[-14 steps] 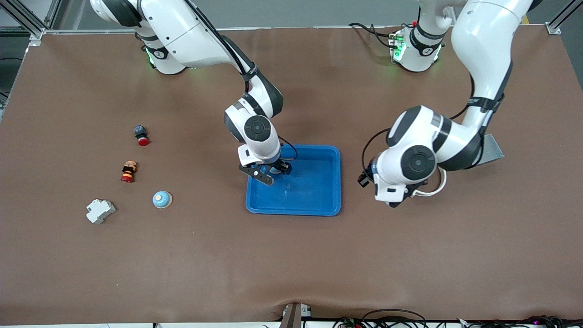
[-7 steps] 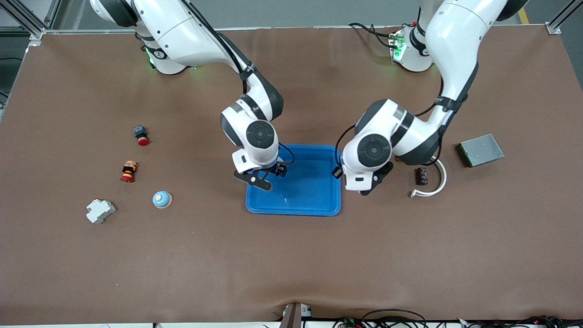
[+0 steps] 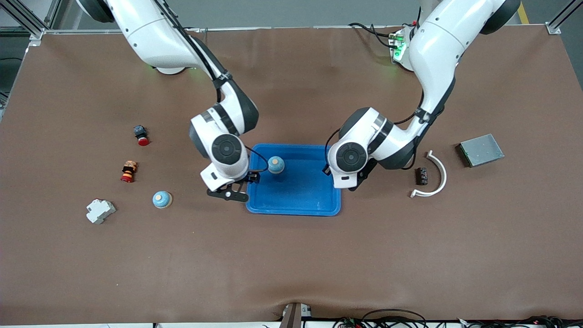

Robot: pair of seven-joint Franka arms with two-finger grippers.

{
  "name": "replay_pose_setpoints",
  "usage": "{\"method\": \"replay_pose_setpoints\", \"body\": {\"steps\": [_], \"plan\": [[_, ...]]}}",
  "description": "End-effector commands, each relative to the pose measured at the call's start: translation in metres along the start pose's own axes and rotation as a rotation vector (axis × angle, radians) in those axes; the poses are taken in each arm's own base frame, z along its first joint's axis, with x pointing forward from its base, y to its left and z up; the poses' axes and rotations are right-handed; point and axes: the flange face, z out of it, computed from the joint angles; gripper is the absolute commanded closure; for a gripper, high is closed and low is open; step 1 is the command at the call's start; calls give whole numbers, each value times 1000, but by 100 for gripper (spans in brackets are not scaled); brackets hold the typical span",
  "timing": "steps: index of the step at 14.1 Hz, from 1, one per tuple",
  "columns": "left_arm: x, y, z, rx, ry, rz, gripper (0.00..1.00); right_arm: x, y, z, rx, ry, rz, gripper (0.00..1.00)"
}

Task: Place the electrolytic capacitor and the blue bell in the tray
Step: 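Release the bell in the tray while the left gripper carries the capacitor, then place the capacitor in the tray while the right gripper reaches the bell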

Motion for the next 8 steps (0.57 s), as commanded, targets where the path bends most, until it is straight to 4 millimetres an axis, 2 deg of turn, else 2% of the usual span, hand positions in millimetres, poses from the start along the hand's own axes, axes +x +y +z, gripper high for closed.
{"method": "replay_pose_setpoints", "body": {"steps": [1,4,8], "plan": [[-9,9,7,-7,35,-15,100,-9,68,1,31,44,-90,0],[-15,11,10,-15,39,-15,100,-4,124,12,55,78,-179,0],[-23,17,24,-20,34,-15,100,20,190,22,55,85,-277,0]]}}
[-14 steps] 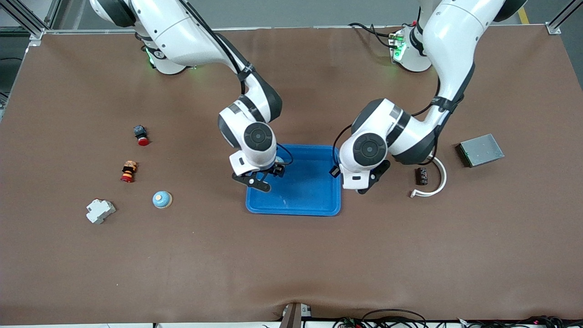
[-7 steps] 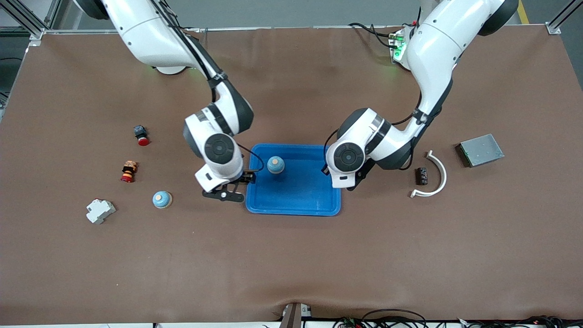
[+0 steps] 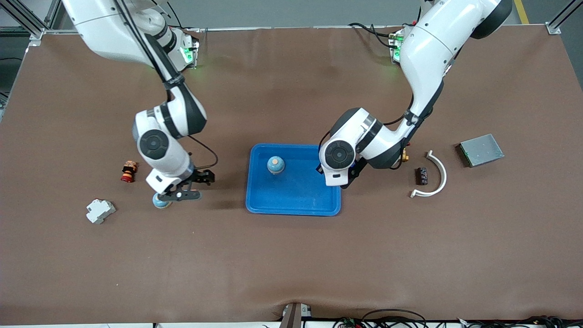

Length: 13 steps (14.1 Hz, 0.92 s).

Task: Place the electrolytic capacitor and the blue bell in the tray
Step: 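Place the capacitor in the tray while the right gripper reaches the bell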

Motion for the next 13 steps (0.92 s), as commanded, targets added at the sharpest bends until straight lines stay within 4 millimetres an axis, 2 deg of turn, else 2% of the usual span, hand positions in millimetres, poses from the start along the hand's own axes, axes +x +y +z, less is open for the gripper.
{"method": "replay_pose_setpoints", "body": {"steps": [1,2,4,7,10,11,13], "plan": [[-5,10,13,-10,20,-9,100,-9,41,4,2,31,-73,0],[1,12,16,-20,23,-18,100,-9,57,10,6,54,-87,0],[-5,15,24,-20,53,-14,100,-7,79,14,6,64,-109,0],[-7,16,31,-12,71,-14,100,-3,100,22,7,90,-132,0],[-8,16,31,-12,70,-13,100,-1,106,31,8,110,-138,0],[-8,16,31,-12,70,-13,85,0,106,35,9,115,-139,0],[-8,16,29,-14,71,-8,9,1,106,41,11,115,-137,0]]}}
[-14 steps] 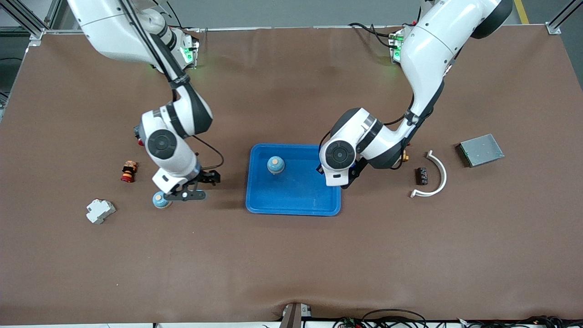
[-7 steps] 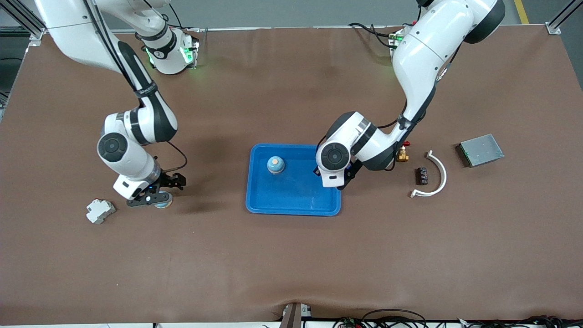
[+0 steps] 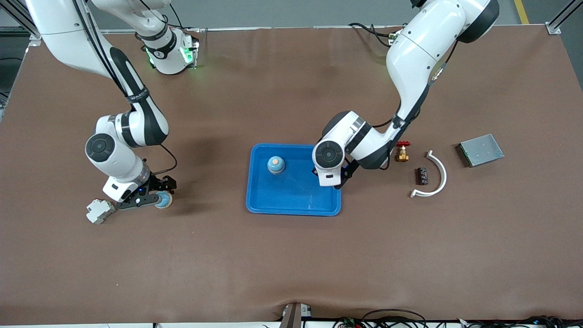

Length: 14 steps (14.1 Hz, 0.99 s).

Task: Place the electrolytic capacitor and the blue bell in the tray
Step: 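Place the capacitor in the tray while the right gripper reaches the bell, then grasp the second blue bell while the left gripper returns to the capacitor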

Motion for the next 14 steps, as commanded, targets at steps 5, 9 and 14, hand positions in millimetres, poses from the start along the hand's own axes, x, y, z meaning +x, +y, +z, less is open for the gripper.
{"method": "replay_pose_setpoints", "body": {"steps": [5,9,14], "plan": [[-14,0,-24,-26,47,23,0,1,11,21,0,-10,-3,0],[13,-17,-66,-2,85,101,0,3,19,28,0,-13,11,0],[73,-44,-109,11,85,227,0,3,20,40,3,-27,14,0]]}}
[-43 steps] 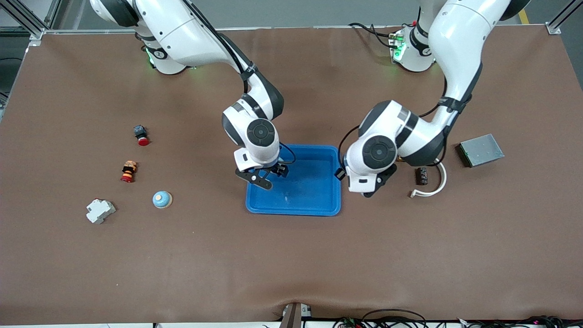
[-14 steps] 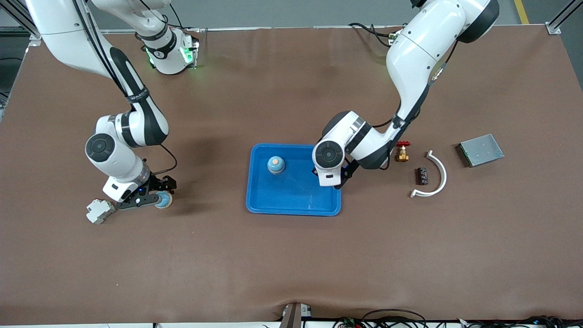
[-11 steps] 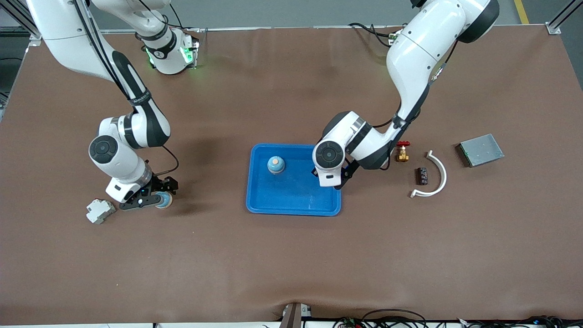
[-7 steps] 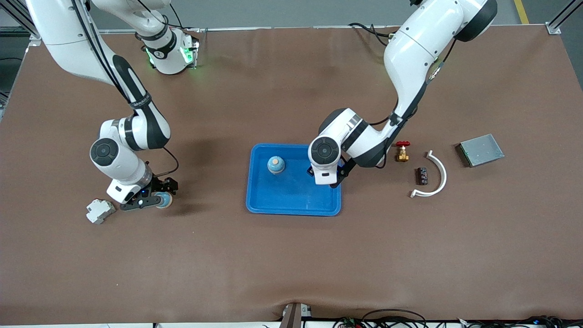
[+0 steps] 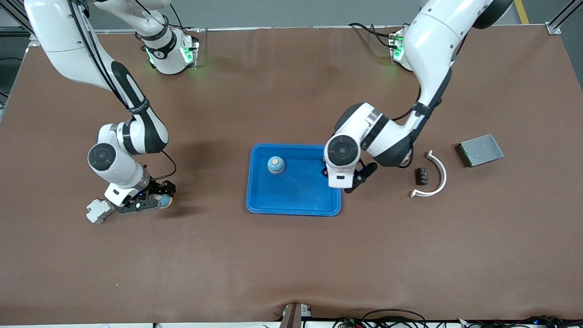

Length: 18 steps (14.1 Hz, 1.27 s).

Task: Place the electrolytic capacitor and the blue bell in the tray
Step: 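Grasp the second blue bell while the left gripper returns to the capacitor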

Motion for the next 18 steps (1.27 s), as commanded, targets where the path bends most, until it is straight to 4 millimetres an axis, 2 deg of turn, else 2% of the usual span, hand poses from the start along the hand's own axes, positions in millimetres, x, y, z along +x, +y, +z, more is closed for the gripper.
{"method": "replay_pose_setpoints", "body": {"steps": [1,3,4,6,9,11,13,15,18], "plan": [[32,-28,-21,9,18,74,0,4,3,3,-1,5,-14,0],[57,-46,-30,30,33,121,0,3,4,6,-1,0,-15,2],[67,-55,-31,35,40,149,0,3,3,6,-1,-1,-15,24],[81,-65,-27,53,50,185,0,3,1,6,6,-8,4,100],[99,-87,-13,93,107,285,0,11,-1,0,7,7,20,100],[108,-113,-13,69,130,359,0,16,-5,-5,7,6,20,100],[115,-136,-5,34,159,417,0,23,-15,-17,22,-37,58,100],[114,-144,8,11,179,454,0,29,-51,-33,48,-91,123,100],[119,-159,23,7,229,527,0,37,-88,-45,74,-85,192,100]]}}
